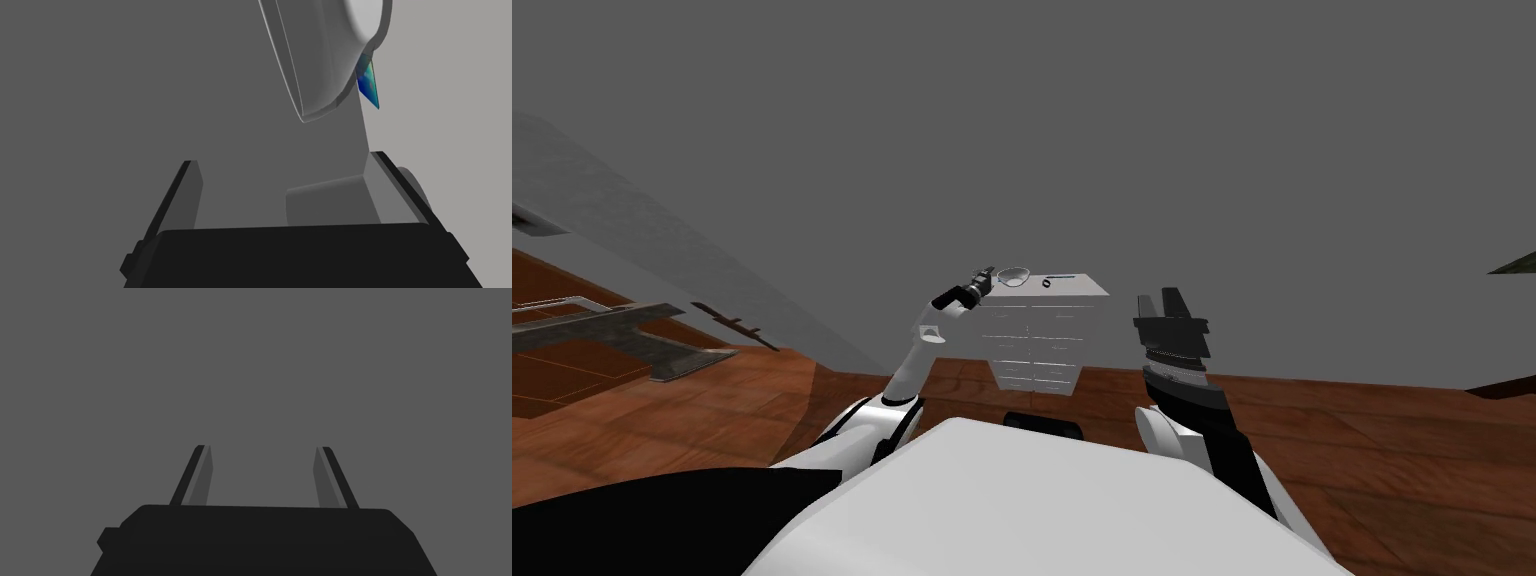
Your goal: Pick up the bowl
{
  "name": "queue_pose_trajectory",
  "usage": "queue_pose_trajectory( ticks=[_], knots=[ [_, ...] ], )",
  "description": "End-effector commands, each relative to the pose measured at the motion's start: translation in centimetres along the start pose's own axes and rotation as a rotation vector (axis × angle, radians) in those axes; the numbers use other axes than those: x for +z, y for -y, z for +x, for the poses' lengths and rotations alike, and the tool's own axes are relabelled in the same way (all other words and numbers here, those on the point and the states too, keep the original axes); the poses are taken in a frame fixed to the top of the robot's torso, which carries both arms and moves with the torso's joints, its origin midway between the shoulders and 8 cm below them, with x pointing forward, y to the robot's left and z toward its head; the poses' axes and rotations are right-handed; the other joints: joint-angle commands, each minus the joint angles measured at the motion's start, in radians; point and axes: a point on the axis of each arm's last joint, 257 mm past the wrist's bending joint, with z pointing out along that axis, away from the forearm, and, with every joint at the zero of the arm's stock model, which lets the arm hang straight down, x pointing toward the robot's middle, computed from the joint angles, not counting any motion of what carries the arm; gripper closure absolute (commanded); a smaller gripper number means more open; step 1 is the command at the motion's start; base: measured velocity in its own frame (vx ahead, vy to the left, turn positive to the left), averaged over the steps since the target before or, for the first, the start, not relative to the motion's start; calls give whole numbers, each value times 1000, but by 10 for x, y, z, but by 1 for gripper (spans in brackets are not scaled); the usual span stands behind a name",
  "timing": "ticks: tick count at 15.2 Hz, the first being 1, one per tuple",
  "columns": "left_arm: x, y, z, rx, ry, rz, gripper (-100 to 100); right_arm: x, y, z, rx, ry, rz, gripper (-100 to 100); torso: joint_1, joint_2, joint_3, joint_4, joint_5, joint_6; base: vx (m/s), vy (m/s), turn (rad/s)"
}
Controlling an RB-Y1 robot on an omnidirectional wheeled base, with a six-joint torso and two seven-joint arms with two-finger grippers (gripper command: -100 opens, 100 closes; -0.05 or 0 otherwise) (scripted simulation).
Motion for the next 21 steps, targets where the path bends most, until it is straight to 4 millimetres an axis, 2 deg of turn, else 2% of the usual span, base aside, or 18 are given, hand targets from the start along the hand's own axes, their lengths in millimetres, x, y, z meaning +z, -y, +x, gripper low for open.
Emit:
queue_pose_trajectory(
  ticks=[1,4,5,8,9,12,13,15,17,19,20,21],
  knots=[
    [10,-1,-5,-8,-10,-39,-100,0,0,0,0,0,0,0,0,0,0,0,0,0,12,-43,42],
    [10,-8,-4,-6,-12,-78,-100,0,0,0,0,0,0,0,-1,0,0,0,0,0,9,-38,20],
    [18,-1,-8,-13,-20,-90,-100,0,0,0,0,0,0,0,0,0,0,0,0,0,9,-34,31],
    [17,-10,-8,-12,-21,-131,-100,0,0,0,0,0,0,0,0,0,0,0,0,0,14,-33,23],
    [24,-3,-12,-19,-28,-146,-100,0,0,0,0,0,0,0,1,0,0,0,0,0,14,-31,30],
    [23,-12,-11,-18,-30,-185,-100,0,0,0,0,0,0,0,0,0,0,0,0,0,10,-32,21],
    [29,-4,-15,-25,-36,-202,-100,0,0,0,0,0,0,0,1,0,0,0,0,0,11,-28,32],
    [27,-13,-15,-25,-37,-239,-100,0,0,0,0,0,0,0,0,0,0,0,0,0,15,-34,30],
    [33,-6,-19,-32,-44,-259,-100,0,0,0,0,0,0,0,1,0,0,0,0,0,13,-28,16],
    [30,-15,-18,-32,-45,-295,-100,0,0,0,0,0,0,0,0,0,0,0,0,0,16,-40,26],
    [35,-5,-22,-41,-51,-302,-100,0,0,0,0,0,0,0,0,0,0,0,0,0,19,-44,33],
    [34,-9,-22,-40,-52,-322,-100,0,0,0,0,0,0,0,0,0,0,0,0,0,21,-45,36]
  ],
)
